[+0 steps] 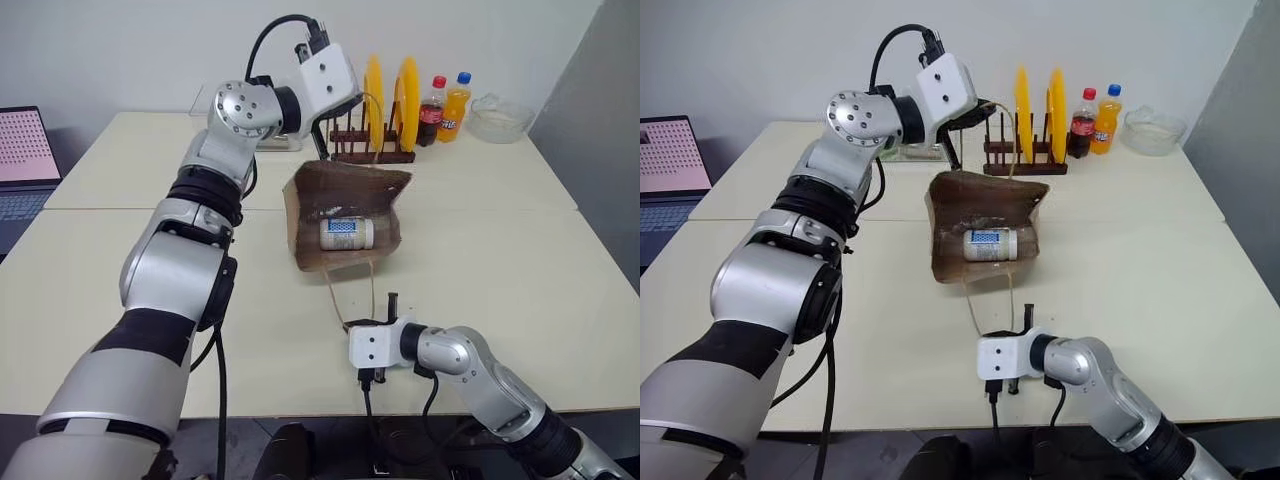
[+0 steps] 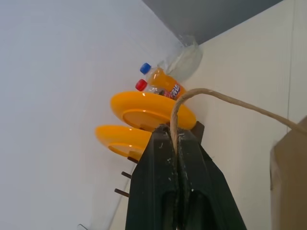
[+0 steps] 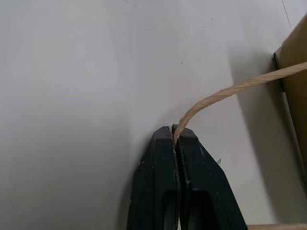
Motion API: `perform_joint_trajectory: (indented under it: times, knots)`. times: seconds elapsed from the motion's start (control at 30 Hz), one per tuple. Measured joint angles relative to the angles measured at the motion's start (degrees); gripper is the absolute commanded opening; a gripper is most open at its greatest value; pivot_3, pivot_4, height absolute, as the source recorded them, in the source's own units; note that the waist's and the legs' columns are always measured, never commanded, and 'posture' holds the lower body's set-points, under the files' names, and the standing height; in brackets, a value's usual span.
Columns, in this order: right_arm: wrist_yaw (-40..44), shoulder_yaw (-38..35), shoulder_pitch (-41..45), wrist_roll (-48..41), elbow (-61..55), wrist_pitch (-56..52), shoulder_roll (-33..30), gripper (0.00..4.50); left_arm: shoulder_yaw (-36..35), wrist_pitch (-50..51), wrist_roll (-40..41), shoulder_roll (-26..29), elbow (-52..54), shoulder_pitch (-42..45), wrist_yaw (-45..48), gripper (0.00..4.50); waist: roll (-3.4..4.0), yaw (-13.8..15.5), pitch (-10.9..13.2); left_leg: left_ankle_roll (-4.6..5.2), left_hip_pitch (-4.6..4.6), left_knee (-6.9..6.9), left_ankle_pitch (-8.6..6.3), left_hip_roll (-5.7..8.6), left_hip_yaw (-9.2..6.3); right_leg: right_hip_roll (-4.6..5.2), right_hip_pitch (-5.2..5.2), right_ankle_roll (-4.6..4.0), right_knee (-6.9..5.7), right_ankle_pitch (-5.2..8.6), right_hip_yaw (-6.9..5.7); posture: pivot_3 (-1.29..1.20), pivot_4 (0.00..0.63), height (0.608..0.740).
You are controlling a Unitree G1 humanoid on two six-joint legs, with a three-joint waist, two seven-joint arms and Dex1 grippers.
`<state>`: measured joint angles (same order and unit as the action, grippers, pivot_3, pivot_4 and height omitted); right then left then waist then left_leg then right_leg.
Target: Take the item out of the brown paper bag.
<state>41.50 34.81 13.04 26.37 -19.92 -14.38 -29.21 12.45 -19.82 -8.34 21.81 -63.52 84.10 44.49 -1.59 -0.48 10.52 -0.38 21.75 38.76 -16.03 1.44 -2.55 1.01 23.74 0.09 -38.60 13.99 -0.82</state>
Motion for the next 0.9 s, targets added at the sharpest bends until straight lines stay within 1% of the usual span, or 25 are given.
perform_joint_trajectory:
  times: [0.2, 0.3, 0.37, 0.47, 0.57, 0.7, 0.8, 0.9]
  knots:
    - [0.11, -0.49, -0.08, -0.57, 0.37, 0.81, -0.17, 0.03, -1.04, -0.72, 0.31, -0.09, 0.07, -0.19, 1.69, 0.0, 0.0, 0.01, 0.0, 0.0, 0.01, 0.0, 0.0, 0.01, 0.0, 0.01, 0.0, 0.0, 0.0, 0.0, -0.01, 0.0, 0.15, 0.74]
    - [0.06, -1.39, -0.35, -0.64, 0.69, 0.17, 1.35, 0.61, -1.93, -0.49, 1.8, -0.1, 1.61, -1.29, 5.17, 0.0, 0.0, -0.02, 0.0, 0.0, 0.0, 0.0, 0.0, 0.0, 0.0, 0.01, 0.0, 0.0, -0.02, 0.0, 0.0, 0.0, 0.15, 0.74]
    - [0.06, -2.04, -0.1, -0.53, 0.68, -1.19, 2.64, 1.28, -2.39, 0.44, 3.2, -0.14, 4.3, -2.79, 7.94, 0.0, 0.0, -0.18, 0.0, -0.01, -0.02, 0.01, 0.01, -0.02, 0.0, 0.0, 0.01, 0.0, -0.06, 0.0, 0.01, 0.0, 0.15, 0.74]
    - [0.2, -2.36, 0.69, -0.4, -0.08, -2.3, 2.8, 2.17, -3.32, 3.75, 5.67, -0.08, 10.36, -5.33, 11.97, 0.0, 0.0, -0.45, 0.0, -0.01, -0.01, 0.01, 0.01, -0.02, -0.02, 0.0, 0.02, -0.01, -0.08, 0.0, 0.01, 0.0, 0.15, 0.74]
    - [3.4, -3.33, 1.19, -1.23, -2.88, -4.35, 1.38, 2.17, -3.72, 7.78, 7.96, 0.36, 17.46, -8.5, 15.64, 0.0, 0.0, -0.6, 0.01, -0.01, 0.03, 0.01, 0.01, -0.01, -0.04, 0.0, 0.02, -0.01, -0.07, 0.0, 0.0, 0.0, 0.15, 0.74]
    - [10.13, -7.76, 1.17, -8.19, -7.32, -10.73, -0.57, 2.17, -3.91, 14.69, 11.28, 2.02, 27.97, -13.98, 19.51, 0.0, 0.0, -0.84, 0.05, -0.02, 0.15, 0.04, 0.01, 0.02, -0.1, 0.04, 0.12, -0.02, -0.1, -0.01, -0.01, 0.0, 0.15, 0.74]
    - [15.79, -14.66, 2.73, -17.49, -12.98, -16.24, -3.25, 2.17, -3.92, 19.14, 12.75, 2.25, 33.15, -16.19, 19.98, 0.0, -0.02, -0.79, 0.07, -0.01, 0.17, 0.07, 0.01, 0.03, -0.14, 0.05, 0.11, -0.01, -0.09, -0.01, -0.04, 0.0, 0.15, 0.74]
    - [18.09, -20.76, 5.66, -25.71, -16.78, -22.33, -3.39, 2.17, -3.92, 21.89, 13.63, 2.95, 36.24, -16.77, 20.43, 0.0, -0.02, -0.81, 0.07, 0.0, 0.15, 0.07, 0.0, 0.03, -0.17, 0.04, 0.12, -0.02, -0.14, -0.01, -0.07, 0.0, 0.15, 0.74]
